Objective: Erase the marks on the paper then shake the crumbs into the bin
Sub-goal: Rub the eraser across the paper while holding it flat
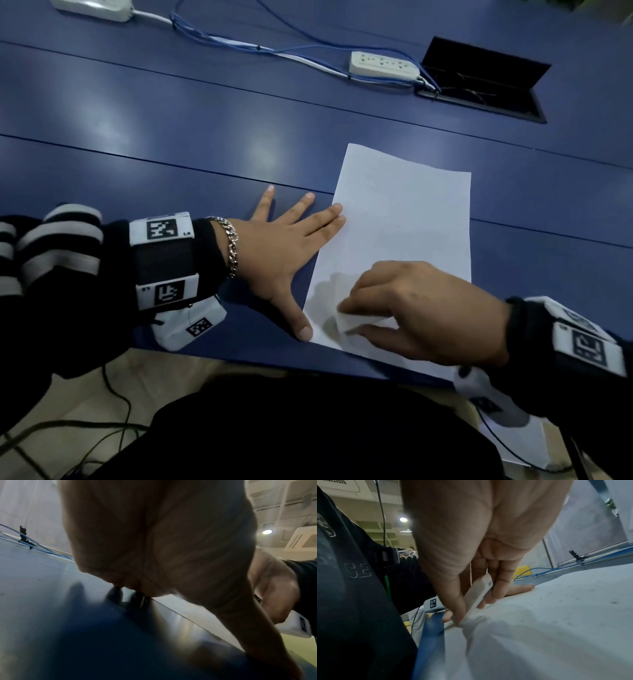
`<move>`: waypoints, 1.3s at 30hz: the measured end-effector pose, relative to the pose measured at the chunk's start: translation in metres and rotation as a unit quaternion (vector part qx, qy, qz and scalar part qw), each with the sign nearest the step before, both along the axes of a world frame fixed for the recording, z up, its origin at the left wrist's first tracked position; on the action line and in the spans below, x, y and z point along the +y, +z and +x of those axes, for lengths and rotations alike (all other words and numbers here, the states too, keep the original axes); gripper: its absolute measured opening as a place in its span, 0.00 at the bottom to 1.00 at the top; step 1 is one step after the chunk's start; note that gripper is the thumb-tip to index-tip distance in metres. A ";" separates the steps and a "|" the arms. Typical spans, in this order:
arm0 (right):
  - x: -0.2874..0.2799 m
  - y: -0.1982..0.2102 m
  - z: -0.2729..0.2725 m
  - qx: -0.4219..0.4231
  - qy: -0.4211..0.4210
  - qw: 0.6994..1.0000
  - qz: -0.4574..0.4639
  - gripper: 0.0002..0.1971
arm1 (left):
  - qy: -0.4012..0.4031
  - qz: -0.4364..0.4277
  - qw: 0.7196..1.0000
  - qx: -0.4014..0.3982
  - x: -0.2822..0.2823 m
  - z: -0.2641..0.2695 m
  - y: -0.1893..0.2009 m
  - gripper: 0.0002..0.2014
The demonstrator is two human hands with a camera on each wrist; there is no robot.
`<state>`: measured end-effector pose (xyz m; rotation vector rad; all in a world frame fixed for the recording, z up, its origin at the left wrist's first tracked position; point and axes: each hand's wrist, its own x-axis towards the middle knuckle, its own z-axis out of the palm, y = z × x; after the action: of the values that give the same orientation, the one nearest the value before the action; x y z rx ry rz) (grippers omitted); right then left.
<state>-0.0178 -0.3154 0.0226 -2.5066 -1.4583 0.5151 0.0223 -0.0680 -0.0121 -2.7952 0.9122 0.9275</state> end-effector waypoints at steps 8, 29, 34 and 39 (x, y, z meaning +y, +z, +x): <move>-0.009 0.005 0.014 -0.001 -0.105 0.994 -0.003 0.15 | 0.016 -0.042 0.999 -0.028 -0.002 0.004 0.001 0.79; 0.015 0.001 0.022 -0.034 -0.104 0.993 -0.035 0.15 | 0.024 0.005 1.000 0.002 -0.007 0.000 0.007 0.84; -0.027 0.003 0.013 -0.054 -0.214 0.975 -0.038 0.14 | 0.005 0.037 0.999 -0.011 -0.005 -0.014 0.016 0.76; -0.036 0.010 0.021 -0.037 -0.216 0.973 -0.069 0.15 | 0.054 -0.084 0.983 -0.151 -0.014 0.001 0.020 0.59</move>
<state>0.0031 -0.3511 0.0326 -2.8644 -0.8748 0.4567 0.0234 -0.0815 0.0076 -3.0379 0.8360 0.4303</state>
